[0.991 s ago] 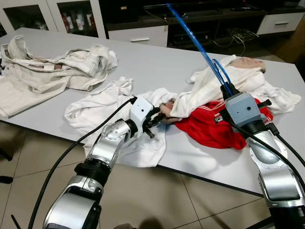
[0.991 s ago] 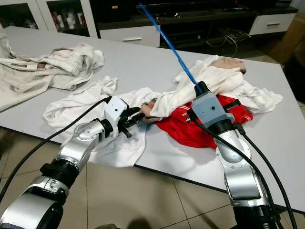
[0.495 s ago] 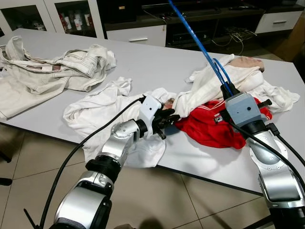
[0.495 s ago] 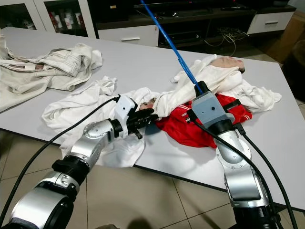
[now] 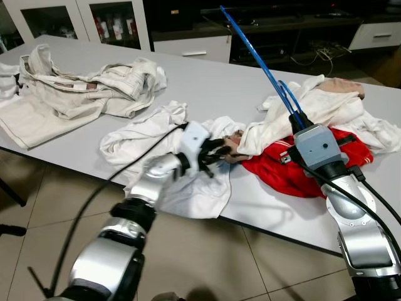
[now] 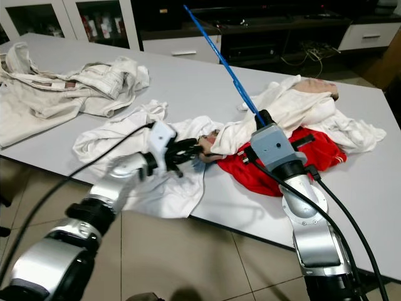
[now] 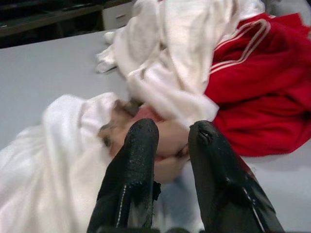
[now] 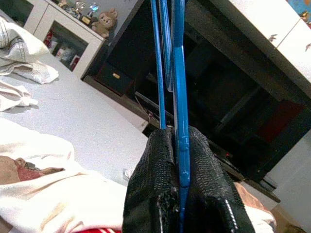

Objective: Hang hanger

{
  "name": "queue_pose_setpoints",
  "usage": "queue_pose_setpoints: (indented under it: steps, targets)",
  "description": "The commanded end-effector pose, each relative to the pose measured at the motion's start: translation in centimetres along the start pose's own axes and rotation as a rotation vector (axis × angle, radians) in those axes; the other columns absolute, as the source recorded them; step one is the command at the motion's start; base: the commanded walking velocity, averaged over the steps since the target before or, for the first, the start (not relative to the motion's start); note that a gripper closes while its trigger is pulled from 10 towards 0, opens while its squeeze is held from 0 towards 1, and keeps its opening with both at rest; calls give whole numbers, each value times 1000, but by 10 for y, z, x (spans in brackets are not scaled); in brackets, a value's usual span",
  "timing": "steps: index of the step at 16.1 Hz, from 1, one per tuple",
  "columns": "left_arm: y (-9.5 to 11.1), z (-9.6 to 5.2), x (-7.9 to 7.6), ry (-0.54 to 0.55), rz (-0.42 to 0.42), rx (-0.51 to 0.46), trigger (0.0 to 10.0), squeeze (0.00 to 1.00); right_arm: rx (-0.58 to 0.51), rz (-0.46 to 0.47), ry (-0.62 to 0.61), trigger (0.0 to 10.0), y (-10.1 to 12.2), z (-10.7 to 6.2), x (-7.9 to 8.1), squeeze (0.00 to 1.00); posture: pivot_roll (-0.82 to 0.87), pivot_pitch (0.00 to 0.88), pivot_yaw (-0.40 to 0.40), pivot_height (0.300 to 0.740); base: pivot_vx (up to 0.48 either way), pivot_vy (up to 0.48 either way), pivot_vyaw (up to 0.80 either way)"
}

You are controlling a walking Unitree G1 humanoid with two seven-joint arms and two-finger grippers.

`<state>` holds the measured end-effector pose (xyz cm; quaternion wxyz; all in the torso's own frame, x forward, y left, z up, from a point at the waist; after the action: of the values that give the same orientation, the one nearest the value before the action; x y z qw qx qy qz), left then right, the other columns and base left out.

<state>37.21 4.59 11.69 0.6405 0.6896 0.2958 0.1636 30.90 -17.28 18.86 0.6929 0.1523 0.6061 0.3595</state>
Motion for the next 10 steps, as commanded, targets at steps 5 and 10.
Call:
queue_pose_setpoints:
  steps: [5,10]
  targets:
    - [-1,4,-5,-23,12,10,10000,0,-11,-9,-13,10000,4,2,-3,0,-30,15,39,723,0,0,0]
    - [1,11,-8,-32,-51,-6,10000,0,-13,-19,-18,10000,5,0,-5,0,-37,20,45,723,0,0,0]
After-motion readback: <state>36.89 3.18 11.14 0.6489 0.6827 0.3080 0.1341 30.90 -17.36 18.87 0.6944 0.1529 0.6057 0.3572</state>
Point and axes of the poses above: a point about 5 cm out from each wrist's last joint towards the gripper, its own z axis pointing out of the wrist towards the gripper, its own y axis along the axis of the wrist's last joint, x = y × z, the point moved 3 cm from there along z, pointing out of the wrist towards the gripper, and after that the axes turned 12 degrees about -z, right-handed, at the moved point
